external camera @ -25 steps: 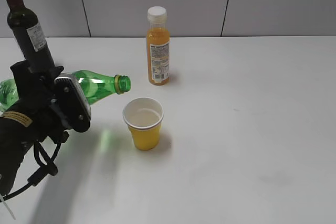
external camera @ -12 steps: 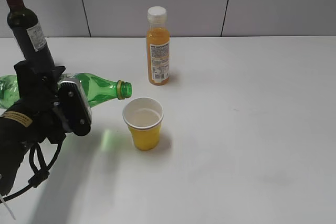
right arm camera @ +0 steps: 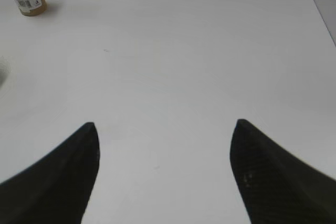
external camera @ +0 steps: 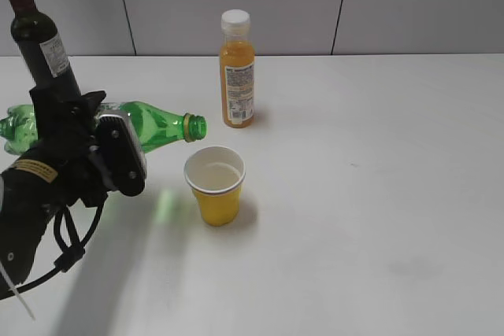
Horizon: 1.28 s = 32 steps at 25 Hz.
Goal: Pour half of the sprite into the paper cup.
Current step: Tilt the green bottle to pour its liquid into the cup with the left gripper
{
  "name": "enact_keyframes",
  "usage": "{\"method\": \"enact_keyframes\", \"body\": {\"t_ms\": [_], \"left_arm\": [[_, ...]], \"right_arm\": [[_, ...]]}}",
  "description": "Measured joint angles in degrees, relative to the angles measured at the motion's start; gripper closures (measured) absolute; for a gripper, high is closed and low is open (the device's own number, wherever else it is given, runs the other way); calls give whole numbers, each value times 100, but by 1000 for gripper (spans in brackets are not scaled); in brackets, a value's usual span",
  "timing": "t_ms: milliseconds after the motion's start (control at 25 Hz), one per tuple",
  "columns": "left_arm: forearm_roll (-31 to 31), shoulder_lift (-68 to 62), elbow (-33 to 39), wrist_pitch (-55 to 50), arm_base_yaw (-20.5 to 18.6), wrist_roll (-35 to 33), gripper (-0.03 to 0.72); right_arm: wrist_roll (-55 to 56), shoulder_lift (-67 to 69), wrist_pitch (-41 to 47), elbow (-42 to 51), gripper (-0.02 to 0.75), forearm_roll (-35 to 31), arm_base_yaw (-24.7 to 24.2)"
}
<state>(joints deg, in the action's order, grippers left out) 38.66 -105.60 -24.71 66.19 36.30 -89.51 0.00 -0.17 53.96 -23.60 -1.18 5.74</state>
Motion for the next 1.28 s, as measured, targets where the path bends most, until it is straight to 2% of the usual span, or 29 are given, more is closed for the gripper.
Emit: {"method": "enact_keyframes", "body": {"t_ms": [600,1280], "left_arm": [[103,0,-184,13,4,-738,227],[150,0,-184,13,4,-836,227]], "right_arm": [[0,0,0,0,155,0,0],[0,0,0,0,155,0,0]]}}
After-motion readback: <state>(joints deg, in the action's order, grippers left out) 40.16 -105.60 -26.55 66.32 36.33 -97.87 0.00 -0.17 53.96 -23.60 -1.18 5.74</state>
